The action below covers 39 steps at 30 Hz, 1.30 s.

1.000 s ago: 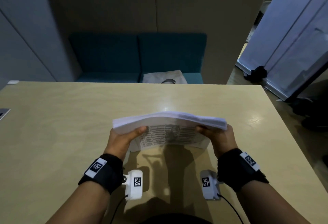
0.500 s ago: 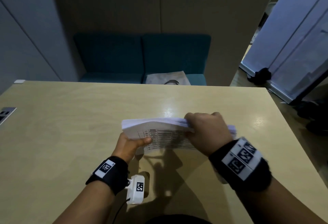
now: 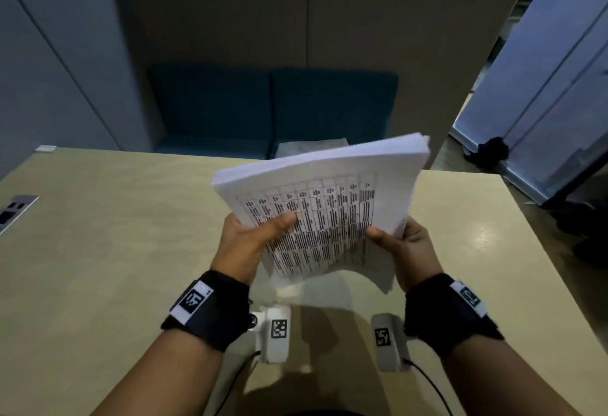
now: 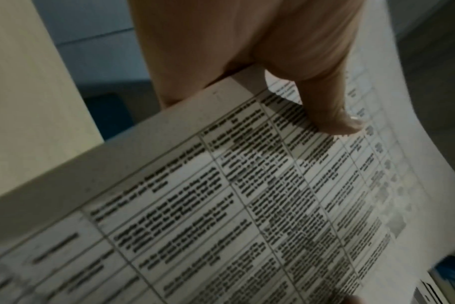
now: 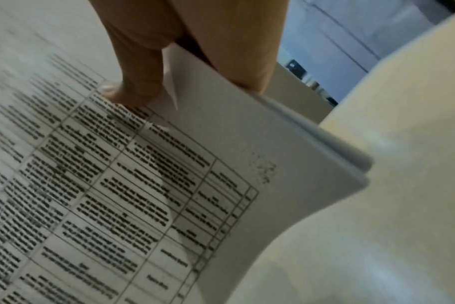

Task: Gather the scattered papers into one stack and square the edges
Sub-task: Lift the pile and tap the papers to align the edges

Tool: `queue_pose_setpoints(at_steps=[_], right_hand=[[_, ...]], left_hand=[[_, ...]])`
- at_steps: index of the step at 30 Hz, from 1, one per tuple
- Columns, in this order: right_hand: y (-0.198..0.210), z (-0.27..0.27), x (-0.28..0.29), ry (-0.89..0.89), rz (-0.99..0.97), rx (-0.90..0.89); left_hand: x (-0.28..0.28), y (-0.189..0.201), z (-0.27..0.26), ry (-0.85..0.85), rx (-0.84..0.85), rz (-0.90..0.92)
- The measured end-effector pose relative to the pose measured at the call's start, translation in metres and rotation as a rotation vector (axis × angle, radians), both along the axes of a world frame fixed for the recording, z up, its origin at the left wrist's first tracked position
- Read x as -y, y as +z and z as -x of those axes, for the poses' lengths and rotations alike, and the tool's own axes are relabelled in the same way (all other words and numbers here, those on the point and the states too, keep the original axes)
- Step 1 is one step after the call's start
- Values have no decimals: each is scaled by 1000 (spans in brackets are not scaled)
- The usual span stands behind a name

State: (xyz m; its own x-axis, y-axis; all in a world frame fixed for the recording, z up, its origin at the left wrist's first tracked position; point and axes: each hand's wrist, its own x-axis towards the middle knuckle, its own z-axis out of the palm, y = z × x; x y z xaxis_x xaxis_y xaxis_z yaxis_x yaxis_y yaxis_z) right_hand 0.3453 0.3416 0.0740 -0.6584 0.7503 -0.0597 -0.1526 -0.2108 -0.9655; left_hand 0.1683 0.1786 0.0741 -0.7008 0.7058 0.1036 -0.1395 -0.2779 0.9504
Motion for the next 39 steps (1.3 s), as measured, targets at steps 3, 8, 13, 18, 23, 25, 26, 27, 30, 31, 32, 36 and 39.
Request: queue_pose_setpoints(at_steps=[3, 8, 13, 18, 23, 25, 26, 27, 30, 31, 32, 36, 39], right_hand=[[-10, -2, 0, -3, 1, 22], [-4, 3, 1, -11, -55, 38], [11, 0, 1, -68, -99, -8], [32, 4, 19, -128, -178, -54], [37, 5, 25, -201, -273, -111], [29, 4, 25, -276, -420, -21], [23, 3, 24, -339, -497, 26], [18, 3, 23, -404, -580, 50], [6, 1, 23, -520, -908, 62], [5, 1, 24, -512, -1004, 93], [5, 0, 26, -492, -1064, 128], [7, 3, 26, -444, -969, 188], [5, 2, 28, -417, -1000, 194]], left_hand=[[-2, 8, -4, 0, -74, 12], [-5, 4, -9, 20, -69, 99], [-2, 11, -10, 57, -80, 96], [-7, 25, -23, 149, -93, 61], [-7, 29, -26, 204, -138, 58], [-5, 21, -27, 186, -171, 131], [-4, 18, -27, 175, -194, 155], [-4, 16, -28, 172, -212, 162], [-5, 20, -31, 235, -237, 119], [-6, 21, -30, 270, -258, 110], [-7, 24, -30, 302, -274, 103], [-15, 29, -27, 369, -233, 125], [-16, 31, -26, 382, -214, 149]])
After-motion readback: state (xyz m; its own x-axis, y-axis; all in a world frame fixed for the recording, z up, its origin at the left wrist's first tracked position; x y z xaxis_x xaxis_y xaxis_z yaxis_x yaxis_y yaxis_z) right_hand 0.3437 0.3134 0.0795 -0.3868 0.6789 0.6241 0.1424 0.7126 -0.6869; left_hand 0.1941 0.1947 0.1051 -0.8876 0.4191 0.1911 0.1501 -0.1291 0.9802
